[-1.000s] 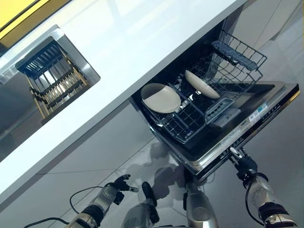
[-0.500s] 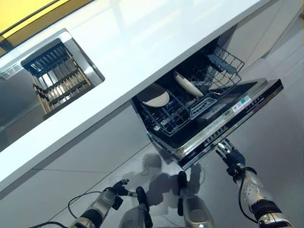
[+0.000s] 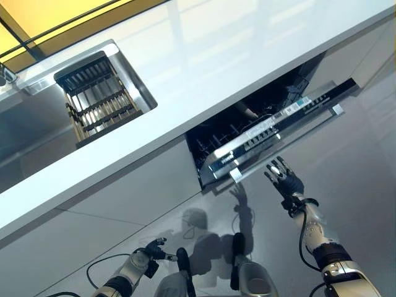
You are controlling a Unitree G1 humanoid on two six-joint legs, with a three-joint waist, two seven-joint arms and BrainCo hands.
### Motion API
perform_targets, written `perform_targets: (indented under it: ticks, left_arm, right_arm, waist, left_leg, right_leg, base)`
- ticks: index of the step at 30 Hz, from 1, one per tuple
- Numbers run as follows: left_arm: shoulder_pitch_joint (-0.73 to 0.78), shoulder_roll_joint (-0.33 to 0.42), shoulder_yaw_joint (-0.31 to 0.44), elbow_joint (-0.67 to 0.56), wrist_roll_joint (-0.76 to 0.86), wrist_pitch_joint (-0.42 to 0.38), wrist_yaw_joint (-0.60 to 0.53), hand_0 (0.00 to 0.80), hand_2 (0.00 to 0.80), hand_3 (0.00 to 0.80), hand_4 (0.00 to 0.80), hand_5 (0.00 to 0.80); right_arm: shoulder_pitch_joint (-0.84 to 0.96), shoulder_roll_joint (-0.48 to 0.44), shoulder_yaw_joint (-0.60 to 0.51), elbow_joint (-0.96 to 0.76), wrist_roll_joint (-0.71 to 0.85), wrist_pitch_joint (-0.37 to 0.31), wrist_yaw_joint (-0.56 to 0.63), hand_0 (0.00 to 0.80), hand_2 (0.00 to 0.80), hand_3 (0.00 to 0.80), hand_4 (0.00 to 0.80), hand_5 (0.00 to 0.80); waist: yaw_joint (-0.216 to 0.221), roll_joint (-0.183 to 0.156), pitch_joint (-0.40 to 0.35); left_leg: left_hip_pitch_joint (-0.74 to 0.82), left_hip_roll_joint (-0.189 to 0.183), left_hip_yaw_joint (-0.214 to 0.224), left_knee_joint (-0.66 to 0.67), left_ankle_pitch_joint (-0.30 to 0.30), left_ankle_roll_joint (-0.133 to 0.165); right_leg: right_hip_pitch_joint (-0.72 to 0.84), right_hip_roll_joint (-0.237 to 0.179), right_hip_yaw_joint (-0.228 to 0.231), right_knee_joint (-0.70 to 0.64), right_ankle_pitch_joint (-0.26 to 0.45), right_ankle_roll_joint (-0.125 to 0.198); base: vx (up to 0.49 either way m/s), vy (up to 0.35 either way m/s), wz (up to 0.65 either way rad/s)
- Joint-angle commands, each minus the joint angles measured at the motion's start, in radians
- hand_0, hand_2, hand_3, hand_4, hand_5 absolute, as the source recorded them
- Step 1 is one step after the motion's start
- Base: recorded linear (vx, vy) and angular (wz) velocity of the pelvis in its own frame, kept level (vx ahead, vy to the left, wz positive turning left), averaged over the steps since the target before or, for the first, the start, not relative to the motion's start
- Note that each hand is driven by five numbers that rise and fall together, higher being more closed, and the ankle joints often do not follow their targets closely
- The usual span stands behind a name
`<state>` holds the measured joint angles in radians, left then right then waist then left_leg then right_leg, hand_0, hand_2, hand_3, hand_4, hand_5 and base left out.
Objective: Take plates into dishwasher
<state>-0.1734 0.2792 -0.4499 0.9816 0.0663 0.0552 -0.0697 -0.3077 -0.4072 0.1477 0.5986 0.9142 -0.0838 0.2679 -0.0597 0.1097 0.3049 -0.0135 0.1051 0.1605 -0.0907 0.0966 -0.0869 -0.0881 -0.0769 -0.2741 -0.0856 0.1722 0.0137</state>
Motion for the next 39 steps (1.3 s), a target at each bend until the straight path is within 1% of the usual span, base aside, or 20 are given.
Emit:
perform_targets:
  ticks: [1, 10, 13, 16, 17, 19, 20, 21, 22, 23, 24, 26, 27, 28, 29, 32, 35, 39]
  left_arm:
    - [-0.057, 0.056, -0.020, 0.024, 0.046, -0.007, 0.010, 0.000, 0.000, 0.000, 0.000, 0.000]
    - [-0.053, 0.058, -0.017, 0.021, 0.046, -0.009, 0.010, 0.000, 0.000, 0.000, 0.000, 0.000]
    - [-0.049, 0.059, -0.012, 0.018, 0.041, -0.009, 0.010, 0.000, 0.000, 0.000, 0.000, 0.000]
    - [-0.045, 0.055, -0.002, 0.022, 0.037, -0.009, 0.015, 0.000, 0.000, 0.000, 0.000, 0.000]
    - [-0.042, 0.055, 0.002, 0.023, 0.035, -0.011, 0.017, 0.000, 0.000, 0.000, 0.000, 0.000]
    - [-0.034, 0.055, 0.013, 0.023, 0.032, -0.013, 0.022, 0.000, 0.000, 0.000, 0.000, 0.000]
    - [-0.032, 0.055, 0.014, 0.024, 0.030, -0.014, 0.025, 0.000, 0.000, 0.000, 0.000, 0.000]
    - [-0.021, 0.058, 0.022, 0.023, 0.025, -0.018, 0.032, 0.000, 0.000, 0.000, 0.000, 0.000]
    - [-0.014, 0.058, 0.028, 0.023, 0.023, -0.020, 0.036, 0.000, 0.000, 0.000, 0.000, 0.000]
    - [-0.005, 0.061, 0.037, 0.022, 0.021, -0.023, 0.039, 0.000, 0.000, 0.000, 0.000, 0.000]
    - [0.000, 0.063, 0.044, 0.024, 0.020, -0.024, 0.043, 0.000, 0.000, 0.000, 0.000, 0.000]
    - [0.007, 0.065, 0.060, 0.033, 0.025, -0.025, 0.045, 0.000, 0.000, 0.000, 0.000, 0.000]
    - [0.009, 0.066, 0.064, 0.041, 0.024, -0.027, 0.047, 0.000, 0.000, 0.000, 0.000, 0.000]
    - [0.010, 0.066, 0.066, 0.051, 0.021, -0.028, 0.048, 0.000, 0.000, 0.000, 0.000, 0.000]
    - [0.010, 0.065, 0.070, 0.059, 0.016, -0.025, 0.046, 0.000, 0.000, 0.000, 0.000, 0.000]
    - [0.012, 0.063, 0.080, 0.083, 0.003, -0.021, 0.031, 0.000, 0.000, 0.000, 0.000, 0.000]
    - [0.018, 0.052, 0.095, 0.117, -0.008, -0.022, 0.017, 0.000, 0.000, 0.000, 0.000, 0.000]
    - [0.034, 0.046, 0.110, 0.145, -0.027, -0.017, 0.000, 0.000, 0.000, 0.000, 0.000, 0.000]
  right_arm:
    - [-0.128, 0.093, 0.039, -0.063, -0.012, -0.024, 0.051, 0.000, 0.000, 0.000, 0.000, 0.000]
    - [-0.126, 0.094, 0.038, -0.062, -0.013, -0.034, 0.039, 0.000, 0.000, 0.000, 0.000, 0.000]
    - [-0.122, 0.091, 0.033, -0.070, -0.046, -0.065, -0.012, 0.000, 0.000, 0.000, 0.000, 0.000]
    - [-0.094, 0.084, 0.019, -0.056, -0.119, -0.079, -0.082, 0.000, 0.000, 0.000, 0.000, 0.000]
    - [-0.085, 0.080, 0.017, -0.048, -0.161, -0.077, -0.106, 0.000, 0.000, 0.000, 0.000, 0.000]
    - [-0.046, 0.060, 0.023, -0.024, -0.297, -0.070, -0.166, 0.000, 0.000, 0.000, 0.000, 0.000]
    - [-0.039, 0.056, 0.025, -0.020, -0.321, -0.069, -0.180, 0.000, 0.000, 0.000, 0.000, 0.000]
    - [-0.008, 0.036, 0.035, 0.003, -0.442, -0.060, -0.233, 0.000, 0.000, 0.000, 0.000, 0.000]
    - [0.009, 0.025, 0.040, 0.020, -0.512, -0.053, -0.265, 0.000, 0.000, 0.000, 0.000, 0.000]
    - [0.033, 0.012, 0.049, 0.051, -0.592, -0.028, -0.297, 0.000, 0.000, 0.000, 0.000, 0.000]
    - [0.047, 0.004, 0.056, 0.083, -0.656, 0.011, -0.313, 0.000, 0.000, 0.000, 0.000, 0.000]
    - [0.072, -0.009, 0.073, 0.151, -0.737, 0.050, -0.301, 0.000, 0.000, 0.000, 0.000, 0.000]
    - [0.080, -0.008, 0.085, 0.186, -0.772, 0.093, -0.291, 0.000, 0.000, 0.000, 0.000, 0.000]
    - [0.087, -0.005, 0.099, 0.228, -0.796, 0.128, -0.283, 0.000, 0.000, 0.000, 0.000, 0.000]
    - [0.094, -0.001, 0.108, 0.265, -0.795, 0.148, -0.263, 0.000, 0.000, 0.000, 0.000, 0.000]
    - [0.102, 0.016, 0.126, 0.358, -0.827, 0.191, -0.206, 0.000, 0.000, 0.000, 0.000, 0.000]
    - [0.108, 0.041, 0.136, 0.436, -0.827, 0.205, -0.189, 0.000, 0.000, 0.000, 0.000, 0.000]
    - [0.124, 0.070, 0.125, 0.491, -0.820, 0.214, -0.184, 0.000, 0.000, 0.000, 0.000, 0.000]
  waist:
    - [0.033, -0.068, 0.018]
    - [0.036, -0.070, 0.019]
    - [0.035, -0.071, 0.019]
    - [0.029, -0.076, 0.016]
    - [0.028, -0.077, 0.016]
    - [0.024, -0.083, 0.014]
    - [0.023, -0.084, 0.014]
    - [0.022, -0.090, 0.014]
    - [0.021, -0.093, 0.013]
    - [0.023, -0.097, 0.016]
    - [0.024, -0.102, 0.015]
    - [0.031, -0.112, 0.006]
    - [0.035, -0.117, 0.003]
    - [0.041, -0.121, -0.001]
    - [0.048, -0.126, -0.006]
    - [0.069, -0.134, -0.022]
    - [0.091, -0.140, -0.045]
    - [0.110, -0.144, -0.074]
  left_leg:
    - [0.007, -0.090, 0.049, 0.007, -0.042, 0.046]
    - [0.009, -0.090, 0.046, 0.006, -0.041, 0.047]
    - [0.011, -0.089, 0.047, 0.007, -0.041, 0.047]
    - [0.012, -0.088, 0.048, 0.007, -0.042, 0.046]
    - [0.013, -0.087, 0.049, 0.006, -0.042, 0.046]
    - [0.014, -0.086, 0.051, 0.006, -0.042, 0.047]
    - [0.014, -0.085, 0.052, 0.005, -0.042, 0.047]
    - [0.017, -0.083, 0.053, 0.004, -0.042, 0.048]
    - [0.018, -0.082, 0.054, 0.004, -0.042, 0.049]
    - [0.025, -0.080, 0.053, 0.005, -0.045, 0.049]
    - [0.026, -0.078, 0.053, 0.004, -0.045, 0.050]
    - [0.026, -0.075, 0.051, 0.003, -0.044, 0.052]
    - [0.028, -0.075, 0.049, 0.004, -0.045, 0.053]
    - [0.030, -0.074, 0.048, 0.005, -0.046, 0.054]
    - [0.032, -0.073, 0.045, 0.005, -0.047, 0.056]
    - [0.040, -0.075, 0.035, 0.007, -0.053, 0.059]
    - [0.054, -0.081, 0.024, 0.004, -0.061, 0.066]
    - [0.067, -0.092, 0.010, 0.003, -0.073, 0.075]
  right_leg:
    - [0.037, -0.018, 0.022, 0.079, -0.117, 0.059]
    - [0.044, -0.017, 0.020, 0.075, -0.115, 0.060]
    - [0.045, -0.016, 0.021, 0.077, -0.117, 0.060]
    - [0.047, -0.014, 0.026, 0.076, -0.118, 0.061]
    - [0.048, -0.013, 0.028, 0.076, -0.117, 0.062]
    - [0.050, -0.012, 0.030, 0.072, -0.116, 0.063]
    - [0.051, -0.012, 0.030, 0.071, -0.116, 0.063]
    - [0.053, -0.010, 0.032, 0.070, -0.116, 0.064]
    - [0.056, -0.009, 0.033, 0.069, -0.116, 0.064]
    - [0.064, -0.008, 0.033, 0.070, -0.119, 0.065]
    - [0.068, -0.007, 0.032, 0.067, -0.118, 0.066]
    - [0.074, -0.006, 0.028, 0.063, -0.116, 0.067]
    - [0.080, -0.006, 0.024, 0.061, -0.118, 0.067]
    - [0.086, -0.007, 0.021, 0.061, -0.118, 0.067]
    - [0.092, -0.008, 0.018, 0.061, -0.120, 0.068]
    - [0.111, -0.012, 0.002, 0.061, -0.127, 0.068]
    - [0.134, -0.019, -0.015, 0.063, -0.133, 0.073]
    - [0.153, -0.033, -0.029, 0.075, -0.140, 0.084]
  base:
    - [0.000, 0.003, 0.16]
    - [0.000, 0.000, 0.10]
    - [0.000, 0.000, 0.00]
    - [0.000, 0.000, 0.00]
    - [0.008, 0.034, 0.00]
    - [0.008, 0.036, 0.00]
    - [0.012, 0.042, 0.01]
    - [0.019, 0.047, 0.00]
    - [0.032, 0.058, 0.00]
    - [0.037, 0.044, 0.00]
    - [0.030, 0.036, 0.01]
    - [0.041, 0.033, 0.02]
    - [0.068, 0.043, 0.01]
    - [0.075, 0.059, 0.02]
    - [0.077, 0.066, 0.00]
    - [0.097, 0.097, 0.01]
    - [0.122, 0.131, 0.09]
    - [0.117, 0.144, 0.26]
